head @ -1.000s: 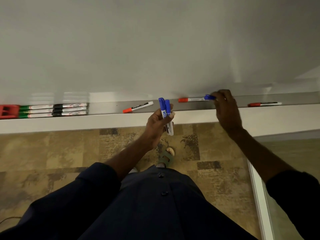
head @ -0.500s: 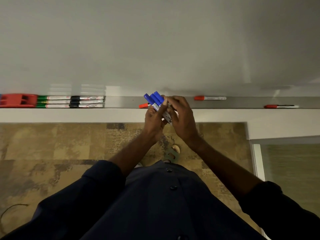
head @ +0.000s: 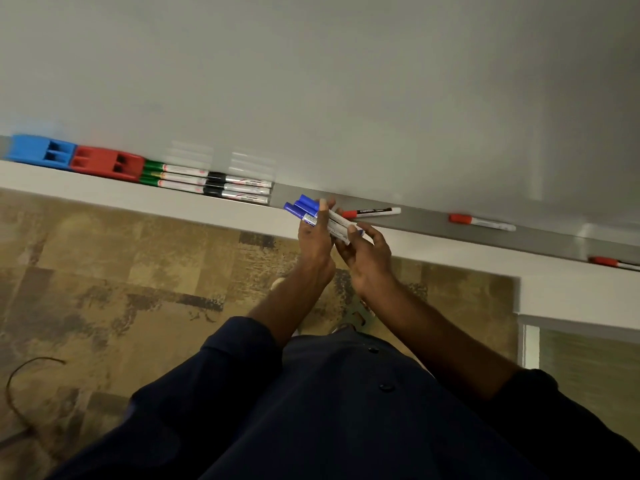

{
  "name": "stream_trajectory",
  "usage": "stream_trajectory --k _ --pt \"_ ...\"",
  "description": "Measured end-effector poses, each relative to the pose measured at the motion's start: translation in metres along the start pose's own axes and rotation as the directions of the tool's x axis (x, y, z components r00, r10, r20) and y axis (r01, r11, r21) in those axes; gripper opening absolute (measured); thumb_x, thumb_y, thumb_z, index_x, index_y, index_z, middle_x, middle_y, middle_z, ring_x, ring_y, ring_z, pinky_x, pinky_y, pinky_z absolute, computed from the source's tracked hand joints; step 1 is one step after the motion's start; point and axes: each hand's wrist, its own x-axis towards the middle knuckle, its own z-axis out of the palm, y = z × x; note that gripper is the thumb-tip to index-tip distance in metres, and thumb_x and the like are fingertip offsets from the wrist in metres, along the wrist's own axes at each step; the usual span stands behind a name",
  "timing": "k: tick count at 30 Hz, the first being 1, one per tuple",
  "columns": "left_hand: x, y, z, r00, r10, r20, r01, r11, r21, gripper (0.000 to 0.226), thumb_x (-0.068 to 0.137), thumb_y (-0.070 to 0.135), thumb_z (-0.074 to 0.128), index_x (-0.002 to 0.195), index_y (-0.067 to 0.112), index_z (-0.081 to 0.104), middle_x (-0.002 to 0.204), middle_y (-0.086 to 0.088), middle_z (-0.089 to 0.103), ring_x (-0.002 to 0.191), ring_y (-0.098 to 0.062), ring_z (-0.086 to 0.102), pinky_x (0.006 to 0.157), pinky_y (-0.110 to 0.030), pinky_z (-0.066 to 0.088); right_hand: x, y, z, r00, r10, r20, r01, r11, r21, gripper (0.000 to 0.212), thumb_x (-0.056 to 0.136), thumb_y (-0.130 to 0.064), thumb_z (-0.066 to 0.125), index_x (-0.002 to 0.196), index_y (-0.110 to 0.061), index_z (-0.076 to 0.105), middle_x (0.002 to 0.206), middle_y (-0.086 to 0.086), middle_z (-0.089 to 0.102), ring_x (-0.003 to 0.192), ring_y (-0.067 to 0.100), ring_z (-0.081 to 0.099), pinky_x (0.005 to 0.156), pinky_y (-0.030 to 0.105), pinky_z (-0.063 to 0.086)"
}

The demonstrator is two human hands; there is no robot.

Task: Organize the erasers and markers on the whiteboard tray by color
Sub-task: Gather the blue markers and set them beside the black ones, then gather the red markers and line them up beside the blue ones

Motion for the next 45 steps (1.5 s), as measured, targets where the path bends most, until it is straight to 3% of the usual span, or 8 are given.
stream_trajectory --k 11,15,17,20,26,31,39,45 --pt "0.027 0.034 -0.046 0.959 -0.256 0.125 0.201 0.919 0.339 0.053 0.091 0.055 0.070 0.117 0.009 0.072 0.106 -0.006 0.080 0.095 -0.017 0.079 0.087 -0.033 0.060 0.041 0.000 0.043 0.971 -0.233 -0.050 0.221 0.958 -0.183 0.028 0.089 -0.005 0.072 0.116 -0.002 0.063 0.113 0.018 0.066 0.093 0.027 0.071 0.069 0.029 0.062" --pt "0.023 0.035 -0.079 0.988 -0.071 0.134 -0.020 0.812 0.583 0.043 0.095 0.049 0.068 0.105 0.007 0.073 0.091 -0.010 0.080 0.083 -0.023 0.079 0.074 -0.031 0.066 0.058 0.006 0.052 0.952 -0.305 -0.026 0.278 0.895 -0.348 0.026 0.089 -0.007 0.073 0.114 -0.003 0.066 0.113 0.015 0.068 0.097 0.027 0.071 0.073 0.031 0.063" --pt "0.023 0.038 -0.087 0.953 0.230 0.198 -0.301 0.630 0.716 0.036 0.100 0.045 0.063 0.100 0.010 0.072 0.089 -0.004 0.078 0.080 -0.018 0.075 0.074 -0.031 0.064 0.063 0.008 0.058 0.936 -0.353 -0.011 0.312 0.840 -0.444 0.026 0.089 -0.009 0.073 0.113 -0.002 0.068 0.111 0.016 0.070 0.095 0.028 0.073 0.074 0.034 0.064" --pt "0.032 0.044 -0.091 0.715 0.493 0.495 -0.638 0.171 0.751 0.030 0.105 0.034 0.057 0.124 0.013 0.067 0.119 -0.003 0.071 0.109 -0.015 0.066 0.092 -0.028 0.054 0.066 0.011 0.066 0.905 -0.424 0.023 0.350 0.715 -0.605 0.027 0.091 -0.014 0.071 0.114 0.001 0.069 0.109 0.018 0.073 0.096 0.031 0.073 0.084 0.043 0.062" --pt "0.073 0.041 -0.096 0.614 0.081 0.785 -0.655 -0.502 0.565 0.070 0.108 0.048 0.037 0.164 0.011 0.016 0.173 -0.010 0.011 0.162 -0.027 0.006 0.131 -0.047 0.012 0.059 0.010 0.072 0.804 -0.563 0.191 0.409 0.291 -0.865 0.028 0.100 -0.013 0.053 0.119 -0.003 0.070 0.116 0.016 0.073 0.111 0.032 0.066 0.093 0.034 0.049" --pt "0.092 0.037 -0.099 0.654 -0.020 0.756 -0.623 -0.581 0.524 0.080 0.105 0.060 0.028 0.165 0.013 0.001 0.174 -0.009 -0.002 0.161 -0.027 -0.004 0.131 -0.051 0.009 0.059 0.010 0.065 0.745 -0.614 0.261 0.432 0.146 -0.890 0.029 0.098 -0.003 0.041 0.103 0.002 0.069 0.103 0.019 0.073 0.096 0.034 0.066 0.070 0.026 0.036" --pt "0.098 0.039 -0.104 0.605 -0.012 0.796 -0.629 -0.620 0.469 0.087 0.098 0.069 0.011 0.165 0.015 0.000 0.174 -0.010 -0.003 0.161 -0.030 -0.004 0.131 -0.052 0.007 0.058 0.009 0.063 0.730 -0.604 0.319 0.504 0.161 -0.849 0.030 0.099 -0.003 0.047 0.122 -0.001 0.066 0.117 0.016 0.070 0.110 0.030 0.065 0.094 0.030 0.049" --pt "0.101 0.040 -0.107 0.603 -0.023 0.797 -0.638 -0.614 0.465 0.088 0.098 0.071 0.009 0.165 0.015 -0.001 0.174 -0.009 -0.006 0.161 -0.030 -0.007 0.130 -0.053 0.009 0.061 -0.028 -0.016 0.484 -0.482 0.731 0.587 -0.441 -0.679 0.052 0.082 0.011 0.048 0.128 -0.008 0.062 0.128 0.013 0.065 0.120 0.029 0.059 0.102 0.034 0.048"
